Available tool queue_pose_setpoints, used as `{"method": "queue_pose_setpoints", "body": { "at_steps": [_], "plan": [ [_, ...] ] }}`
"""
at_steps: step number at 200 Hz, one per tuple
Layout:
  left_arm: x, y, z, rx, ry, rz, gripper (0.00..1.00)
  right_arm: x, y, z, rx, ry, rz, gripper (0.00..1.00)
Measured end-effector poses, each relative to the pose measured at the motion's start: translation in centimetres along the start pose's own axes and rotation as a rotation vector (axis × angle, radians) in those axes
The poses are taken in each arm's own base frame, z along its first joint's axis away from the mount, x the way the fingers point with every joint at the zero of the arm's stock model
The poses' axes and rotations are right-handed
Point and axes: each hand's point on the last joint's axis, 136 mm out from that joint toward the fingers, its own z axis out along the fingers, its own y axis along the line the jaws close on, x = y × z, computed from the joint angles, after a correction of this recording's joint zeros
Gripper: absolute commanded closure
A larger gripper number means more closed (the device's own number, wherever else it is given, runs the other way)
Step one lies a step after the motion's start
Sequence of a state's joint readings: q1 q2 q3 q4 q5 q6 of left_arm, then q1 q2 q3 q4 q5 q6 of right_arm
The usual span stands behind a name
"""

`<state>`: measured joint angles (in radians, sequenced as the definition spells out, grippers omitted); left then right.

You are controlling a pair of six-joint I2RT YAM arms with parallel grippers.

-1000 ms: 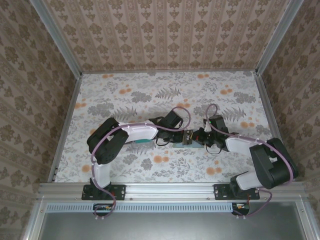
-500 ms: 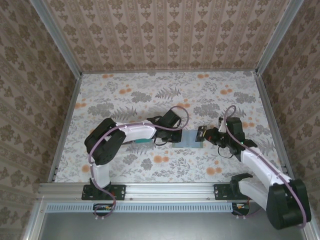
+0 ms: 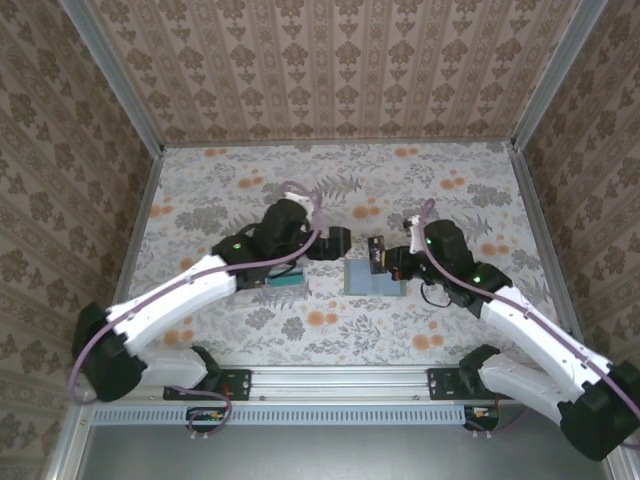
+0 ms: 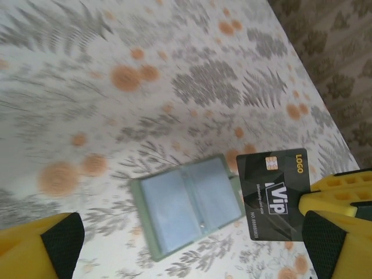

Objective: Take the credit cards out of the card holder

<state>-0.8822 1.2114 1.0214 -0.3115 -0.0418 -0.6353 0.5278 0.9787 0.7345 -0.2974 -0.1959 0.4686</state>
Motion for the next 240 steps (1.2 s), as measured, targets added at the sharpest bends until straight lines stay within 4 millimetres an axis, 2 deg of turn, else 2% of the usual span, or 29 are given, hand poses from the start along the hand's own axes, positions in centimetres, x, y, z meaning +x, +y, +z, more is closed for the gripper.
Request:
{"method": "queue_pose_setpoints", "body": {
  "at_steps": [29, 60, 81, 99, 122, 151, 190, 214, 240],
  "plan": [
    [-0.8, 3.7, -5.8, -0.084, -0.144, -0.028, 0.00, -1.4, 3.6, 2.0, 0.001, 0.030, -0.194, 1.00],
    [-0.8, 7.2, -12.3, -0.149, -0.303, -0.066, 0.00, -1.4, 7.8, 4.8, -0.038, 0.080, -0.434, 1.00],
    [-0.5, 8.8, -15.9, -0.184, -0.383, -0.091, 0.00, -1.0, 10.3, 6.5, -0.075, 0.108, -0.577, 1.00],
    [0.2, 10.1, -18.2, -0.218, -0.423, -0.108, 0.00, -0.7, 12.5, 8.3, -0.109, 0.128, -0.693, 1.00],
    [1.4, 11.8, -19.9, -0.276, -0.434, -0.124, 0.00, -0.5, 15.0, 10.7, -0.143, 0.162, -0.821, 1.00],
    [2.6, 13.4, -21.5, -0.337, -0.441, -0.139, 0.00, 0.6, 17.3, 13.3, -0.177, 0.207, -0.954, 1.00],
    [2.9, 14.5, -23.8, -0.379, -0.473, -0.156, 0.00, 3.2, 20.1, 14.8, -0.223, 0.246, -1.132, 1.00],
    [3.2, 15.0, -24.4, -0.400, -0.482, -0.162, 0.00, 4.5, 21.9, 15.6, -0.237, 0.248, -1.235, 1.00],
    [3.6, 15.6, -24.6, -0.424, -0.476, -0.164, 0.00, 5.7, 22.8, 16.6, -0.237, 0.265, -1.322, 1.00]
  ]
}}
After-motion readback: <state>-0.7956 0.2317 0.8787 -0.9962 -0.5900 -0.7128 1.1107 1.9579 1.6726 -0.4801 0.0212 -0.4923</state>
